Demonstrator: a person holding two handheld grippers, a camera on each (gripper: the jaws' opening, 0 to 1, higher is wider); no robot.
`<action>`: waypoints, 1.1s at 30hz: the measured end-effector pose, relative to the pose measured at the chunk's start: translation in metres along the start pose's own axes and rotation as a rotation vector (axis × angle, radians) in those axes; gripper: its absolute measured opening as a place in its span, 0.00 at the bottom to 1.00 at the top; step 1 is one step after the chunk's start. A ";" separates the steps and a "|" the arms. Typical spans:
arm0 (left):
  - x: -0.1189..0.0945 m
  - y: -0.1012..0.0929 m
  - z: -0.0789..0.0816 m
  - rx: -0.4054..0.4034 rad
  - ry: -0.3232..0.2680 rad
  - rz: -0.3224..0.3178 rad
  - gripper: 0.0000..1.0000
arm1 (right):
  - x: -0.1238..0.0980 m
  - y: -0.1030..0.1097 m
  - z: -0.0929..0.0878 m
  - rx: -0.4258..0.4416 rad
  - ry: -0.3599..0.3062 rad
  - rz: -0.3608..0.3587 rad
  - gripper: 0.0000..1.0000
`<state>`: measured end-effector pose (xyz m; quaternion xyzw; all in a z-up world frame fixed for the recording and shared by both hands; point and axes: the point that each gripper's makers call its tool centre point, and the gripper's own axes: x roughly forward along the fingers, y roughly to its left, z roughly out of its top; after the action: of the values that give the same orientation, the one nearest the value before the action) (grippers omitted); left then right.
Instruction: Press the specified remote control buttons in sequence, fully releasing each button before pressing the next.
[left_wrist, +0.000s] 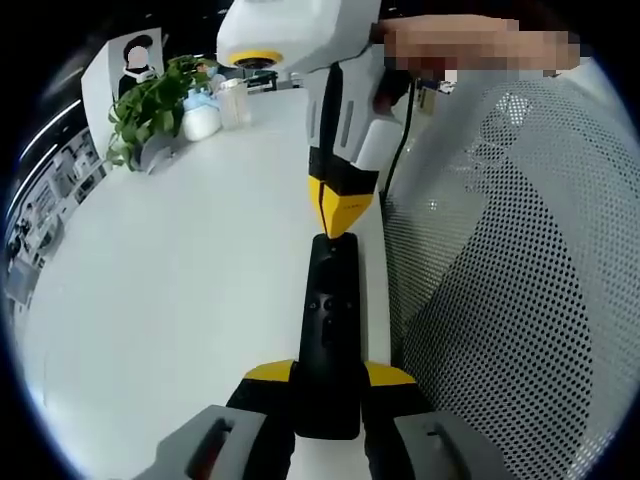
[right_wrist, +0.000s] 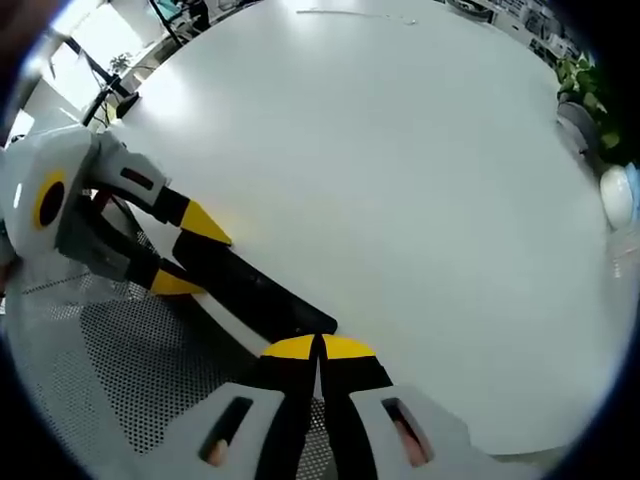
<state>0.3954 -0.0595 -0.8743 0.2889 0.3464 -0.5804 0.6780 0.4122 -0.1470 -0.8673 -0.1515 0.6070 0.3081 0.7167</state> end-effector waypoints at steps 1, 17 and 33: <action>0.000 0.000 0.000 -0.001 0.000 0.000 0.24 | 0.000 0.000 0.000 -0.005 -0.002 -0.001 0.00; 0.000 0.000 0.000 -0.022 0.005 0.006 0.25 | 0.002 0.004 0.001 -0.340 0.002 -0.068 0.00; -0.001 -0.002 0.000 -0.049 -0.013 -0.025 0.24 | 0.001 0.001 0.002 -0.310 -0.025 -0.061 0.00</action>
<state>0.3929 -0.0595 -0.8736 0.2639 0.3596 -0.5821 0.6799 0.4130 -0.1446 -0.8677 -0.2747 0.5383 0.3778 0.7014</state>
